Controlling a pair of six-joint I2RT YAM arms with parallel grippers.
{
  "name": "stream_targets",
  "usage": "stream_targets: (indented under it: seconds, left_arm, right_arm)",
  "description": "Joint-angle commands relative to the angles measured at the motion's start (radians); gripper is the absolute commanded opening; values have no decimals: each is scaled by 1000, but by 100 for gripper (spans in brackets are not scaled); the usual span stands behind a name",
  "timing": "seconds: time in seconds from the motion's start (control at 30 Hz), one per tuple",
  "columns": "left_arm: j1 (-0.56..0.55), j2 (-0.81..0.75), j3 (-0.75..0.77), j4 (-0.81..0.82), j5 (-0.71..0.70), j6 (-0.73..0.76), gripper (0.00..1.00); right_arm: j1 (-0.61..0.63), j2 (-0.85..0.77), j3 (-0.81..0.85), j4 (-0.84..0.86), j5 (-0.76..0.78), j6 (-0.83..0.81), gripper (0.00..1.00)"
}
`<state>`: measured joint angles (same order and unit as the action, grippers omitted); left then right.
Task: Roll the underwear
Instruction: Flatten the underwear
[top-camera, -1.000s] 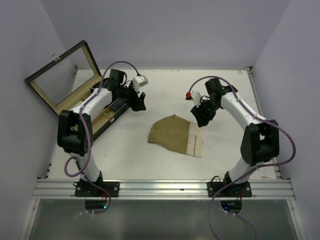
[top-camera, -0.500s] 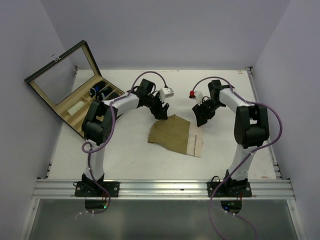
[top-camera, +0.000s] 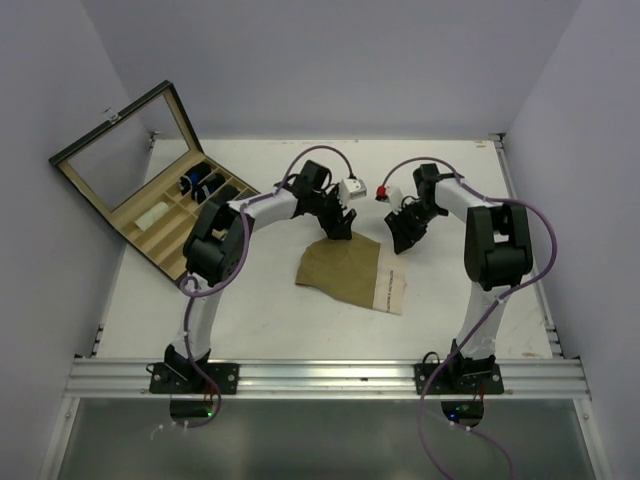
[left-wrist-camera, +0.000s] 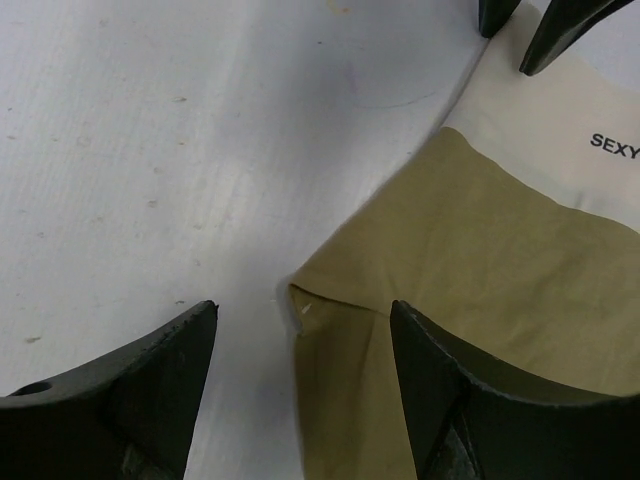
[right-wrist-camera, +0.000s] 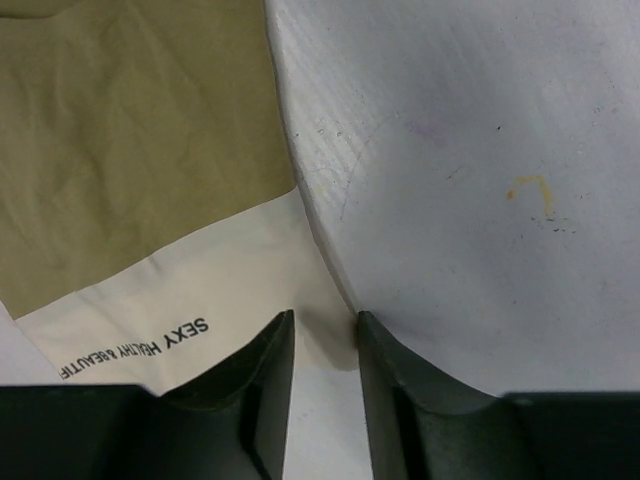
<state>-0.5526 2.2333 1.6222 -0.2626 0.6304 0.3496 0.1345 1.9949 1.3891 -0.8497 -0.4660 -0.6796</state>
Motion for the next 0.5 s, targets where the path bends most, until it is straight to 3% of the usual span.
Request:
stream_targets:
  seconds: [0.0,0.07,0.17,0.27,0.3,0.33,0.47]
  left_arm:
    - [-26,12,27,31,8,-14,73]
    - [-35,15,13,29,-11,-8,71]
    - [-43,20,2,34,-55,-5,66]
    - [-43,17,-10,42,-70,-1,47]
    - [-44,8,-22,51,-74,-3,35]
    - [-44,0,-28,59,-75,-1,30]
    - [-43,-61,-56,80,-67,5,0]
  right_arm:
    - [1,-1,-7,1,-33,-50,33]
    - [-1,-2,-18,12,-28,-54,22]
    - [1,-2,-12,6,-28,-55,14]
    - [1,-7,-4,3,-33,-55,5]
    - [1,-8,-1,1,-36,-57,3]
    - [1,-13,7,-6,-43,-57,0]
    - [1,-41,28,-23,-63,-49,0]
